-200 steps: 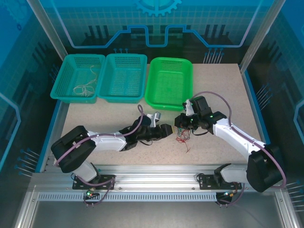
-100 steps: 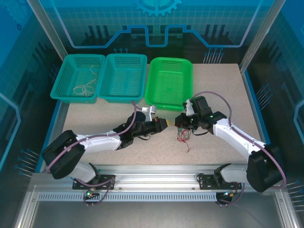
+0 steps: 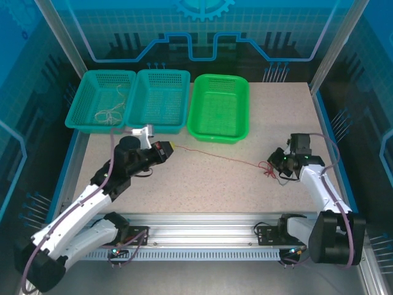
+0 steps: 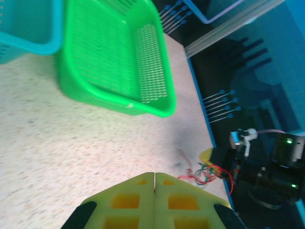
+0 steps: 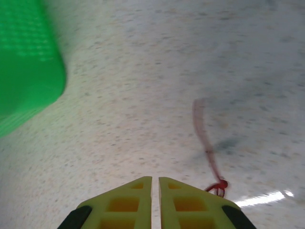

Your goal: Untangle the cables

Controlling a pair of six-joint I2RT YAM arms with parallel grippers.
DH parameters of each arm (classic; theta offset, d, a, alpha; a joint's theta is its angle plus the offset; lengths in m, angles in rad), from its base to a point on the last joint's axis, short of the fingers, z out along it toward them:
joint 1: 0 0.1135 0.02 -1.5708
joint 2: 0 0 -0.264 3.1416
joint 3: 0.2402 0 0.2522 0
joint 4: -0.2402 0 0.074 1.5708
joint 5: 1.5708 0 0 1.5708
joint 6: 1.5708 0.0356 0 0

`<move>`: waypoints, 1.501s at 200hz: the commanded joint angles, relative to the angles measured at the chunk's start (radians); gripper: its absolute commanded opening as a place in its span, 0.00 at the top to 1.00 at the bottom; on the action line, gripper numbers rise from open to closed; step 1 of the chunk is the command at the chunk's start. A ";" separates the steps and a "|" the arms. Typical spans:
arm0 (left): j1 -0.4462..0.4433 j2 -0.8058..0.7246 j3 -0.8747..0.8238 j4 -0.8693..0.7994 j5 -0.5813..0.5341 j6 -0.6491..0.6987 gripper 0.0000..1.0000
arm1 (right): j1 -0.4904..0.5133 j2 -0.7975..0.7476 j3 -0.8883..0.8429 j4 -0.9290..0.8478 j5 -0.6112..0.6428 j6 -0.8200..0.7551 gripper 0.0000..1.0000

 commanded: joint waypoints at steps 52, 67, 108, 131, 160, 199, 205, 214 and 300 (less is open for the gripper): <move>0.030 0.044 -0.064 -0.002 0.086 -0.025 1.00 | 0.185 0.072 0.013 -0.030 -0.014 -0.042 0.66; 0.029 0.037 -0.039 -0.019 0.075 -0.003 1.00 | 0.198 0.051 0.037 -0.066 0.017 -0.054 0.50; 0.030 0.035 -0.020 -0.055 0.067 0.022 1.00 | 0.461 0.004 0.135 -0.154 0.185 -0.114 0.40; 0.029 0.027 -0.042 -0.033 0.062 0.003 1.00 | 0.650 0.085 0.154 -0.174 0.293 -0.036 0.39; 0.030 0.017 -0.038 -0.035 0.056 0.005 1.00 | 0.739 0.249 0.161 -0.143 0.360 0.051 0.31; 0.031 -0.040 0.014 -0.176 -0.039 0.055 1.00 | 0.735 0.428 0.183 -0.115 0.396 0.041 0.44; 0.032 -0.055 0.026 -0.225 -0.084 0.053 1.00 | 0.728 0.442 0.185 -0.124 0.409 0.045 0.50; 0.040 -0.076 0.049 -0.320 -0.171 0.034 1.00 | 0.707 0.448 0.176 -0.130 0.431 0.052 0.57; 0.267 -0.179 -0.002 -0.473 -0.095 0.019 1.00 | 0.394 0.321 0.071 -0.026 0.266 -0.053 0.94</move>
